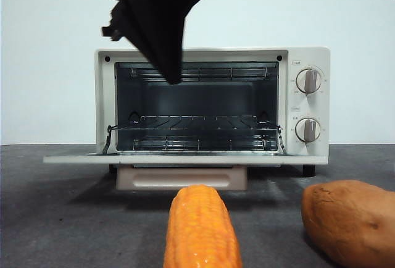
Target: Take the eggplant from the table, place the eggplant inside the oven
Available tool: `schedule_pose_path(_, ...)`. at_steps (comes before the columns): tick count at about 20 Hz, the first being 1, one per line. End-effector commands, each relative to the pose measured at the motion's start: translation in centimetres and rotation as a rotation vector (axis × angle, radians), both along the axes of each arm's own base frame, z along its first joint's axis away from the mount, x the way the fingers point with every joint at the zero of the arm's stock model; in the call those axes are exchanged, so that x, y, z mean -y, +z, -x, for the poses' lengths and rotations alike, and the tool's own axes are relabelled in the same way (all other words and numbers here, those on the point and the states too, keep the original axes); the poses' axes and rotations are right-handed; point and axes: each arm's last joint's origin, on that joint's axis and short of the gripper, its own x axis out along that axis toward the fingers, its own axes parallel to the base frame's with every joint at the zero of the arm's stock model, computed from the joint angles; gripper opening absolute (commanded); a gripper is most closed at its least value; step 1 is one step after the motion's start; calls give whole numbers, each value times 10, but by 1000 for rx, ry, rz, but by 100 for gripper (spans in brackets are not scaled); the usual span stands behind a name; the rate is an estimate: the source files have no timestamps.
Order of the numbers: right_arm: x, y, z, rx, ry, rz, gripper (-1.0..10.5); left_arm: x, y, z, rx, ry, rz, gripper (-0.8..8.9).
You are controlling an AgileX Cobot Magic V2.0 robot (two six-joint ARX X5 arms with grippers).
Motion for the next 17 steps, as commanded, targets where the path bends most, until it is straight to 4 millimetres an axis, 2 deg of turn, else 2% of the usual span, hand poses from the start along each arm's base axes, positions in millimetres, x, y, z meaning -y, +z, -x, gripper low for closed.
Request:
schedule_pose_path(1, -2, -2, 0, -38, 2, 47, 145, 7, 2, -3, 43, -19, 28, 6)
schedule_pose_path(11, -42, -4, -20, -44, 93, 97, 145, -1, 4, -16, 132, 77, 10, 6)
schedule_pose_path(17, -78, -14, -40, -64, 128, 207, 145, -25, 13, -19, 199, 150, 56, 6)
